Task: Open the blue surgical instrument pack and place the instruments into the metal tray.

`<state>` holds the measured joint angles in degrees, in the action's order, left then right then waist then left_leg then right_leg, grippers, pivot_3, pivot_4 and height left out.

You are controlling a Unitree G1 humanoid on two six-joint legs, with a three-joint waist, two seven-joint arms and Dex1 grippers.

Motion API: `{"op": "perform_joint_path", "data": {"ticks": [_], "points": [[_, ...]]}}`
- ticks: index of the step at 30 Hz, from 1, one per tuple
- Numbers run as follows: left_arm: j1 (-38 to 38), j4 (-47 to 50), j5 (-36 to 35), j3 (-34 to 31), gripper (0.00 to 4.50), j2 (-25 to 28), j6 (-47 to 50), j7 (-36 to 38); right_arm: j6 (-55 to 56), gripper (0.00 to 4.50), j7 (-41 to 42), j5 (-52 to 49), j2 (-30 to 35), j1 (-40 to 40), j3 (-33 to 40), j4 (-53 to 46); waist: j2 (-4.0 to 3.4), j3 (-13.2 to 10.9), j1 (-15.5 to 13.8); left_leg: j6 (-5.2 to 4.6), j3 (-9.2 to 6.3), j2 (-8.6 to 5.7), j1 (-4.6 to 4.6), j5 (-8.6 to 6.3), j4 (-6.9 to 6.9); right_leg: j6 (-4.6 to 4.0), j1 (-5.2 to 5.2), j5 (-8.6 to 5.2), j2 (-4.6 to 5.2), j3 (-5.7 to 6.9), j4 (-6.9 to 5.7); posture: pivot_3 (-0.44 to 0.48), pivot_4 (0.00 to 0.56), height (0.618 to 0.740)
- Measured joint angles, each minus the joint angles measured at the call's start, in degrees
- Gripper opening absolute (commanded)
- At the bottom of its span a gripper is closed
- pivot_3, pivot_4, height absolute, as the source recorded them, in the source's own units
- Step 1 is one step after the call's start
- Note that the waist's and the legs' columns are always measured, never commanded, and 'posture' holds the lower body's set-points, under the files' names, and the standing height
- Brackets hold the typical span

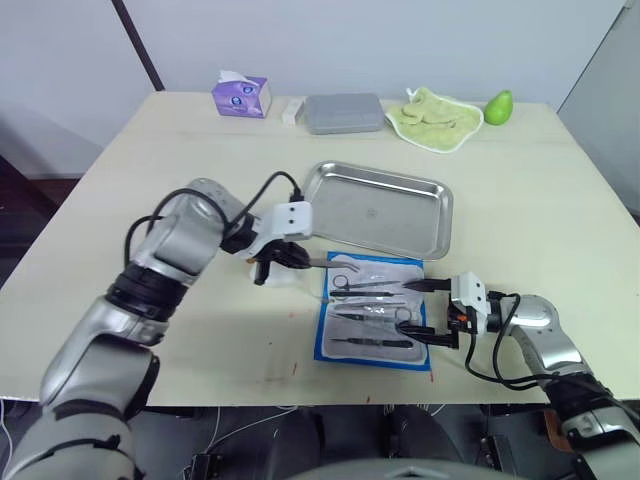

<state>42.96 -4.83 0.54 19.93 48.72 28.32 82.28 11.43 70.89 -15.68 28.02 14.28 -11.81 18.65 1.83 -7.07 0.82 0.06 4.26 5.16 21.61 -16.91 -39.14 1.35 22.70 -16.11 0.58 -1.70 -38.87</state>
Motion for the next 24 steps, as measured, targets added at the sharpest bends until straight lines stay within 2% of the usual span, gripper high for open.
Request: {"op": "perform_joint_path", "data": {"ticks": [3,5,8,10,11,15,16,18,24], "points": [[-2.4,2.3,-2.5,-4.4,0.14,1.4,0.7,-1.4,0.0,4.50,0.1,0.0,0.3,0.0,0.0,0.1,0.01,0.0,-0.2,0.00,0.00,0.00,0.00,0.00,-0.01,0.00,0.00,0.00,0.03,0.02,0.00,0.000,0.150,0.740],[-2.7,2.8,-3.0,-5.2,0.14,1.5,1.1,-1.8,0.0,4.50,0.1,0.0,0.3,0.0,0.0,0.1,0.01,0.0,-0.2,0.00,0.00,0.00,0.00,0.00,0.00,0.00,-0.01,0.00,0.03,0.02,0.00,0.000,0.150,0.740],[-4.8,6.1,-6.9,-11.5,0.14,-1.6,7.2,-9.1,-0.1,4.50,0.2,0.0,0.3,0.1,0.0,0.1,0.00,0.0,-0.2,0.00,-0.01,0.00,0.00,0.00,0.00,0.00,-0.01,0.00,0.03,0.03,0.00,0.000,0.150,0.740],[-4.8,6.6,-7.7,-12.3,0.14,-2.1,9.4,-10.6,-0.1,4.50,0.3,-0.1,0.3,0.2,0.0,0.1,-0.01,0.0,-0.2,0.00,0.00,-0.01,0.00,0.00,0.00,0.01,-0.01,0.00,0.03,0.02,0.00,0.000,0.150,0.740],[-4.8,6.9,-8.8,-13.7,0.14,-3.5,12.3,-12.5,-0.1,4.50,0.4,-0.1,0.3,0.2,0.0,0.1,-0.02,0.0,-0.2,0.00,0.00,-0.01,0.00,0.00,0.00,0.01,-0.01,0.00,0.03,0.02,0.00,0.000,0.150,0.740],[-2.7,10.2,-11.0,-19.8,0.14,-14.4,26.4,-26.5,-0.7,4.50,0.8,-0.1,0.7,0.2,0.2,0.1,0.06,0.0,-0.5,0.00,-0.07,-0.04,0.04,0.00,-0.05,0.03,-0.04,0.02,0.06,0.07,0.00,0.000,0.150,0.740],[-2.3,10.5,-11.2,-19.8,0.14,-14.9,27.5,-27.7,-0.8,4.50,0.8,-0.1,0.7,0.3,0.1,0.1,0.06,0.0,-0.4,0.00,-0.06,-0.04,0.04,0.00,-0.04,0.03,-0.03,0.02,0.05,0.06,0.01,0.000,0.150,0.740],[1.1,10.7,-11.1,-22.0,0.14,-21.3,35.4,-37.0,-0.9,4.50,1.1,-0.2,0.7,0.2,0.3,0.0,0.00,0.0,-0.4,0.01,-0.09,-0.05,0.05,0.00,-0.04,0.03,-0.04,0.02,0.04,0.07,0.01,0.000,0.150,0.740],[7.1,7.0,-8.6,-22.1,0.14,-28.3,41.7,-51.5,-1.2,4.50,1.2,-0.2,0.8,0.2,0.3,-0.2,-0.03,0.0,-0.4,0.02,-0.08,-0.08,0.05,0.01,-0.03,0.04,-0.04,0.02,0.06,0.05,0.02,0.000,0.150,0.740]]}}
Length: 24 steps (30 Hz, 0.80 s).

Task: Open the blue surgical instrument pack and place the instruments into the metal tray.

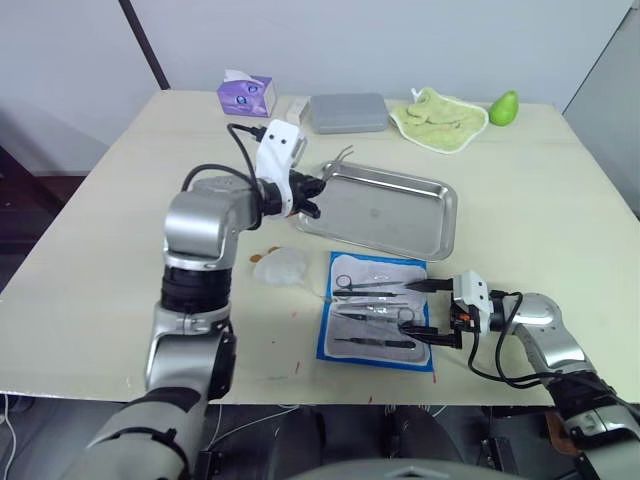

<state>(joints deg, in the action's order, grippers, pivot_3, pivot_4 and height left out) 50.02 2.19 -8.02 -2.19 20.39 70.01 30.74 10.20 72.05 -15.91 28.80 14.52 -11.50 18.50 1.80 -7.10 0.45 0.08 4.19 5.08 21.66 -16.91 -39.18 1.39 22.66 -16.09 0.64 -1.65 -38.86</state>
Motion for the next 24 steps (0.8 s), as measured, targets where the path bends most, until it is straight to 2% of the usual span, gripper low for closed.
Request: {"op": "perform_joint_path", "data": {"ticks": [5,10,18,24], "points": [[1.7,-6.2,1.4,0.3,0.14,-4.1,0.6,-7.8,-0.1,4.50,0.0,0.0,0.1,0.0,0.1,0.0,-0.01,0.0,0.0,0.01,0.00,-0.02,0.00,0.01,0.00,0.00,0.00,0.00,0.03,0.01,0.00,0.000,0.150,0.740],[3.4,-14.9,2.6,0.5,0.14,-6.7,-3.1,-13.5,-0.1,4.50,0.0,0.0,0.1,0.0,0.1,0.0,-0.02,0.0,0.0,0.04,0.00,-0.02,0.01,0.02,0.00,0.00,0.00,0.00,0.03,0.02,0.00,0.000,0.150,0.740],[5.9,-27.9,4.1,0.7,0.14,-9.6,-11.3,-18.2,-0.1,4.50,0.0,0.0,0.1,0.0,0.1,-0.1,-0.02,0.0,0.0,0.07,0.00,-0.03,0.02,0.03,0.00,0.00,0.00,0.00,0.02,0.04,0.01,0.000,0.150,0.740],[6.9,-32.6,4.1,0.4,0.14,-10.4,-13.1,-19.8,-0.1,4.50,0.0,0.0,0.1,0.0,0.1,-0.1,-0.02,0.0,0.0,0.07,-0.01,-0.03,0.04,0.03,0.00,0.01,0.00,0.00,0.02,0.05,0.01,0.000,0.150,0.740]]}}
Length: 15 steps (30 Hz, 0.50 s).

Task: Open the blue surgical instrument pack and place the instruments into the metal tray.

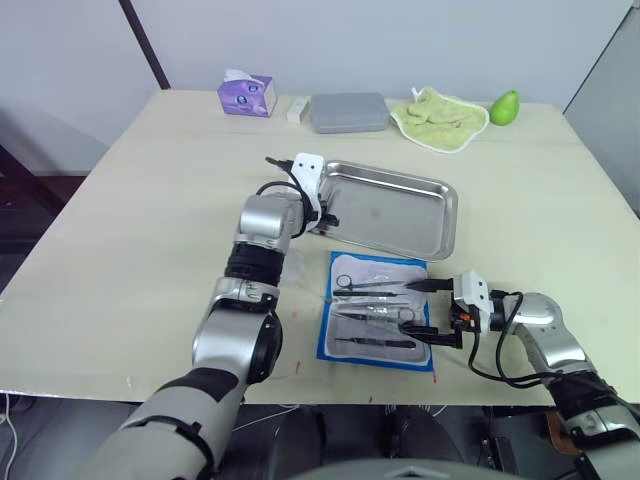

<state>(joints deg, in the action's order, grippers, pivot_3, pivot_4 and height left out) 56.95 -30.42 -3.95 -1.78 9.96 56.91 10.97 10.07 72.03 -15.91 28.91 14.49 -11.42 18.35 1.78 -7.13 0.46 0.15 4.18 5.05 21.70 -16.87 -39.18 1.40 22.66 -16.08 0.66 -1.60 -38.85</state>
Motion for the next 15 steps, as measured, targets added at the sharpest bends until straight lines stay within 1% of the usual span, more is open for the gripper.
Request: {"op": "perform_joint_path", "data": {"ticks": [9,14,15], "points": [[1.1,-4.7,-0.1,0.0,0.14,-0.2,-2.5,-0.2,0.0,4.50,0.0,0.0,0.0,0.0,0.0,0.0,0.00,0.0,0.0,0.02,0.00,0.00,0.00,0.01,0.00,0.00,0.00,0.00,0.00,0.01,0.00,0.000,0.150,0.740],[1.1,-5.1,-0.1,0.0,0.14,-0.2,-2.7,-0.2,0.0,4.50,0.0,0.0,0.0,0.0,0.0,0.0,0.00,0.0,0.0,0.02,0.00,0.00,0.00,0.01,0.00,0.00,0.00,0.00,0.00,0.01,0.00,0.000,0.150,0.740],[1.1,-5.1,-0.1,0.0,0.95,-0.2,-2.7,-0.2,0.0,4.50,0.0,0.0,0.0,0.0,0.0,0.0,0.00,0.0,0.0,0.02,-0.01,0.00,0.00,0.01,0.00,0.00,0.00,0.00,0.00,0.01,0.00,0.000,0.150,0.740]]}}
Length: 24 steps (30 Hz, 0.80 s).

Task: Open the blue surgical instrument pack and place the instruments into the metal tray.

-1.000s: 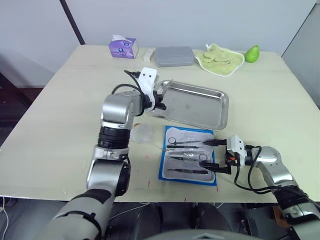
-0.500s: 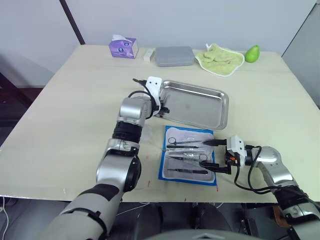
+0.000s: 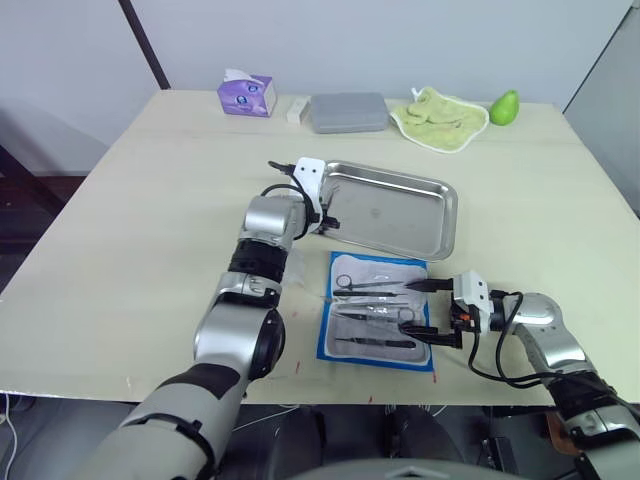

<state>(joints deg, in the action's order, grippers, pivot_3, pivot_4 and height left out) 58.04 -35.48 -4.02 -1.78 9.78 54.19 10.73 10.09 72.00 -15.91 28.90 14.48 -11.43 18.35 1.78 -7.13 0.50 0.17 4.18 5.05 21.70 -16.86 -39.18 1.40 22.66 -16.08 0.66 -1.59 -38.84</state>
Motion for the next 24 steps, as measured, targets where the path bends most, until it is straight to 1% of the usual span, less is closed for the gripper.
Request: {"op": "perform_joint_path", "data": {"ticks": [1,2,3,4,6,7,8,9,10,11,14,16,19,21,22,23,24], "points": [[0.0,0.0,0.0,0.0,1.30,0.0,0.0,0.0,0.0,4.50,0.0,0.0,0.0,0.0,0.0,0.0,0.00,0.0,0.0,0.00,0.00,0.00,0.00,0.00,0.00,0.00,0.00,0.00,0.00,0.00,0.00,0.000,0.150,0.740],[0.0,0.0,0.0,0.0,1.54,0.0,0.0,0.0,0.0,4.50,0.0,0.0,0.0,0.0,0.0,0.0,0.00,0.0,0.0,0.00,0.00,0.00,0.00,0.00,0.00,0.00,0.00,0.00,0.00,0.00,0.00,0.000,0.150,0.740],[0.0,0.0,0.0,0.0,2.05,0.0,0.0,0.0,0.0,4.50,0.0,0.0,0.0,0.0,0.0,0.0,0.00,0.0,0.0,0.00,0.00,0.00,0.00,0.00,0.00,0.00,0.00,0.00,0.00,0.00,0.00,0.000,0.150,0.740],[0.0,0.0,0.0,0.0,2.46,0.0,0.0,0.0,0.0,4.50,0.0,0.0,0.0,0.0,0.0,0.0,0.00,0.0,0.0,0.00,0.00,0.00,0.00,0.00,0.00,0.00,0.00,0.00,0.00,0.00,0.00,0.000,0.150,0.740],[-0.2,0.6,-0.3,-0.1,3.16,0.0,0.4,0.0,0.0,4.50,0.0,0.0,0.0,0.0,0.0,0.0,0.00,0.0,0.0,0.01,0.00,0.00,0.00,0.00,0.00,0.00,0.00,0.00,0.00,0.00,0.00,0.000,0.150,0.740],[-0.4,1.6,-0.6,-0.1,3.67,-0.1,0.9,0.1,0.0,4.50,0.0,0.0,0.0,0.0,0.0,0.0,0.00,0.0,0.0,0.01,0.00,0.00,0.00,0.00,0.00,0.00,0.00,0.00,0.00,0.00,0.00,0.000,0.150,0.740],[-0.6,2.7,-0.8,0.0,3.67,-0.2,1.4,0.2,0.0,4.50,0.0,0.0,0.0,0.0,0.0,0.0,0.00,0.0,0.0,0.01,0.01,0.00,0.00,0.00,0.00,0.00,0.00,0.00,0.00,-0.01,0.00,0.000,0.150,0.740],[-1.2,5.0,-1.1,0.0,3.67,-0.1,2.3,0.3,0.0,4.50,0.0,0.0,-0.1,0.1,-0.1,0.0,-0.01,0.0,0.1,0.02,0.01,0.00,0.00,0.00,0.01,0.00,0.00,0.00,0.00,-0.01,0.00,0.000,0.150,0.740],[-2.7,9.5,-2.0,-0.2,3.67,0.2,4.0,1.0,0.0,4.50,0.0,0.0,-0.1,0.1,-0.1,-0.1,-0.05,0.0,0.1,0.10,0.00,0.00,0.00,0.05,0.03,0.00,0.00,0.00,0.00,-0.02,0.00,0.000,0.150,0.740],[-3.1,10.8,-2.4,-0.2,3.67,0.3,4.6,1.4,0.0,4.50,0.0,0.0,-0.1,0.0,0.0,-0.1,-0.05,0.0,0.1,0.16,-0.01,0.00,0.00,0.09,0.03,0.00,0.00,0.00,0.00,-0.01,0.00,0.000,0.150,0.740],[-6.9,21.9,-5.6,0.0,3.67,3.0,7.7,5.7,0.0,4.50,-0.1,0.0,-0.1,0.0,0.0,-0.2,-0.08,-0.1,0.2,0.20,0.01,0.00,0.00,0.11,0.03,0.00,0.00,0.00,0.02,-0.02,0.00,0.000,0.150,0.740],[-10.8,30.4,-9.0,0.1,3.67,6.1,7.3,11.2,0.0,4.50,-0.1,0.0,0.0,-0.1,0.1,-0.3,-0.13,-0.1,0.2,0.22,0.01,0.00,-0.01,0.11,0.05,0.00,0.00,0.00,0.04,-0.02,0.00,0.000,0.150,0.740],[-19.0,40.0,-15.0,0.0,3.67,10.2,1.4,21.9,-0.1,4.50,-0.1,0.0,0.0,-0.2,0.2,-0.4,-0.16,-0.1,0.1,0.30,0.05,0.00,-0.04,0.15,0.06,0.00,-0.01,0.00,0.10,-0.01,0.00,0.000,0.150,0.740],[-23.7,41.9,-17.1,0.2,3.67,12.9,-3.6,28.4,-0.1,4.50,-0.2,0.0,0.0,-0.2,0.2,-0.3,-0.16,-0.1,0.1,0.33,0.04,0.00,-0.04,0.17,0.06,-0.01,-0.01,0.00,0.10,0.00,0.00,0.000,0.150,0.740],[-26.6,42.2,-18.3,0.2,3.67,15.4,-6.5,32.9,-0.1,4.50,-0.2,0.0,0.0,-0.2,0.2,-0.4,-0.17,-0.1,0.1,0.32,0.03,0.00,-0.04,0.16,0.06,-0.01,0.00,-0.01,0.10,0.01,0.00,0.000,0.150,0.740],[-27.8,42.2,-18.9,0.1,3.67,16.8,-7.8,35.3,-0.1,4.50,-0.2,0.0,0.0,-0.3,0.3,-0.4,-0.16,-0.1,0.0,0.29,0.01,0.00,-0.03,0.15,0.06,-0.02,0.00,-0.01,0.10,0.03,0.00,0.000,0.150,0.740],[-29.3,42.3,-20.2,0.0,3.67,19.2,-10.3,39.5,-0.2,4.50,-0.2,0.0,0.0,-0.4,0.4,-0.3,-0.14,-0.1,-0.1,0.10,0.01,0.00,-0.02,0.04,0.06,-0.02,0.00,-0.01,0.10,0.04,0.02,0.000,0.150,0.740]]}}
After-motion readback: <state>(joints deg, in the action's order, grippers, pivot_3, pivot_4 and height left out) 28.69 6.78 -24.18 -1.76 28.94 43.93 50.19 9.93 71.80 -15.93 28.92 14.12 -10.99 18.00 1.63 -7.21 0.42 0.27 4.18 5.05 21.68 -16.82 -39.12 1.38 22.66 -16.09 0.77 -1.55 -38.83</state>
